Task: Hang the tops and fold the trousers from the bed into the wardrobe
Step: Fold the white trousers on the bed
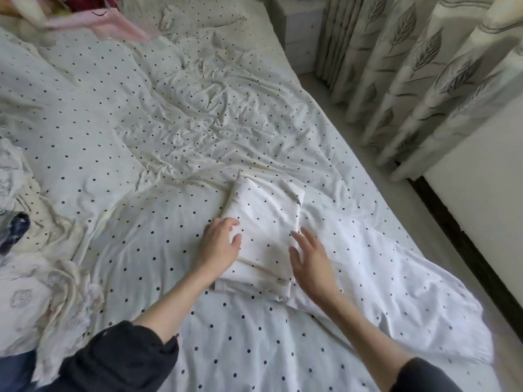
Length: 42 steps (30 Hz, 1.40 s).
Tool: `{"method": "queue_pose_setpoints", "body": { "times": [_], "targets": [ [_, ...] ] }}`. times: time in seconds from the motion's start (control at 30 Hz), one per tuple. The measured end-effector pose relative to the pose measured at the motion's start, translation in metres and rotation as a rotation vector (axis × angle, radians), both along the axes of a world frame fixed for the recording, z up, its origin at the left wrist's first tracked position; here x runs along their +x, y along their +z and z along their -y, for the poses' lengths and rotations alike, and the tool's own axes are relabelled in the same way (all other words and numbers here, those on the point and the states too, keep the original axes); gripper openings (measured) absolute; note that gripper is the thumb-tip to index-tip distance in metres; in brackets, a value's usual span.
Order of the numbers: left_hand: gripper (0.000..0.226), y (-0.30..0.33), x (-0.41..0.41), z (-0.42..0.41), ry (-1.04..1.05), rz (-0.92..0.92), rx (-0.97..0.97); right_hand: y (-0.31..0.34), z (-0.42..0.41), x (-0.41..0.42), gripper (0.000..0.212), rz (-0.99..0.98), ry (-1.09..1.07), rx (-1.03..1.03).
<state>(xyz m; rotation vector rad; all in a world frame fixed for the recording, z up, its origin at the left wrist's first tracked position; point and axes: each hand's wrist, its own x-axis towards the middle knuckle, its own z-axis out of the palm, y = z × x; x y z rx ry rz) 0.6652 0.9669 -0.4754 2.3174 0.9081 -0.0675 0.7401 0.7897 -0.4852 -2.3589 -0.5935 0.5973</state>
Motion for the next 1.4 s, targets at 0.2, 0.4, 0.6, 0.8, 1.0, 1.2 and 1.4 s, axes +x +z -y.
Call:
{"method": "queue_pose_setpoints", "body": {
  "times": [0.2,0.4,0.6,0.8,1.0,1.2,1.4],
  "targets": [
    [0.046,-0.019,-0.012,-0.032,0.249,-0.109,-0.287,-0.023,-0.020,-0.020,0.033,-0.145,-0.087,-0.010],
    [0.036,-0.028,-0.022,-0.038,0.302,-0.140,-0.372,-0.025,-0.008,-0.033,0.020,-0.281,-0.174,-0.010],
    [0.030,-0.012,-0.021,-0.035,0.303,-0.078,-0.452,-0.021,0.001,-0.026,0.023,-0.138,-0.086,-0.037],
    [0.033,0.052,0.008,0.009,0.147,0.009,-0.618,0.010,0.034,0.004,0.032,-0.255,-0.293,0.162],
    [0.060,0.072,0.059,0.128,-0.363,-0.038,-0.403,0.029,0.110,0.030,0.035,-0.427,-0.640,0.390],
    [0.036,0.020,0.063,0.187,-0.400,-0.132,-0.499,0.013,0.155,0.030,0.037,-0.226,-0.596,0.140],
    [0.033,-0.014,0.050,0.119,0.044,-0.103,-0.342,-0.008,0.153,0.016,0.038,0.110,-0.108,-0.025]
  ]
}}
